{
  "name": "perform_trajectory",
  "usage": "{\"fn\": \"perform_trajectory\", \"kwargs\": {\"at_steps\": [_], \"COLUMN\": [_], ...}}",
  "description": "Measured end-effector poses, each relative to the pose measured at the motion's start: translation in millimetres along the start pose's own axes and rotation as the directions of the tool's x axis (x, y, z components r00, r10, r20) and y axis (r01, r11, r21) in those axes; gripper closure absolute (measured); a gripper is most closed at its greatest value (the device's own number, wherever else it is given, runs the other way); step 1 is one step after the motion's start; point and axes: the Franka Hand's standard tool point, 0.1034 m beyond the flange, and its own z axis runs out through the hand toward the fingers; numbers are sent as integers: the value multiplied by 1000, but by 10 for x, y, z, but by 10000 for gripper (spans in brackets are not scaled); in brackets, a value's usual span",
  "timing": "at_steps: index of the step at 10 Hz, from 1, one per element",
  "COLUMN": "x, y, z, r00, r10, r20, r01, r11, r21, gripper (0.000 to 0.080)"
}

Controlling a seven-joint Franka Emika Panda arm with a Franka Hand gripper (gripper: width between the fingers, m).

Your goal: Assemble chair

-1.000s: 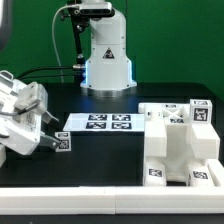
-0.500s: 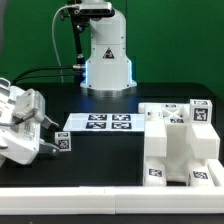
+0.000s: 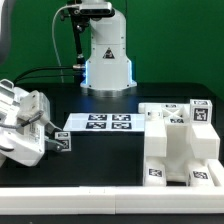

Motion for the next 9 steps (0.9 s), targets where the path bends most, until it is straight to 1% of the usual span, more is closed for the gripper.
{"fn": "perform_trajectory", "kwargs": {"at_steps": [1, 2, 3, 4, 5, 6, 7, 8, 9], "x": [1, -72, -243, -444, -776, -924, -874, -754, -735], "y": [0, -13, -67, -235, -350, -414, -397, -281, -314], "z": [-1, -14, -67, -190, -285, -347, -317, -232, -230], "r00": [1000, 1000, 998, 987, 971, 958, 936, 928, 904], "r10": [0, -18, -58, -126, -188, -222, -231, -203, -193], "r20": [0, -2, -15, -104, -149, -181, -267, -312, -382], "r01": [0, 18, 57, 121, 181, 214, 224, 198, 194], "r11": [1000, 1000, 997, 991, 982, 975, 973, 979, 980], "r21": [0, -15, -42, -48, -59, -61, -58, -45, -36], "gripper": [518, 518, 518, 518, 518, 518, 517, 517, 517]}}
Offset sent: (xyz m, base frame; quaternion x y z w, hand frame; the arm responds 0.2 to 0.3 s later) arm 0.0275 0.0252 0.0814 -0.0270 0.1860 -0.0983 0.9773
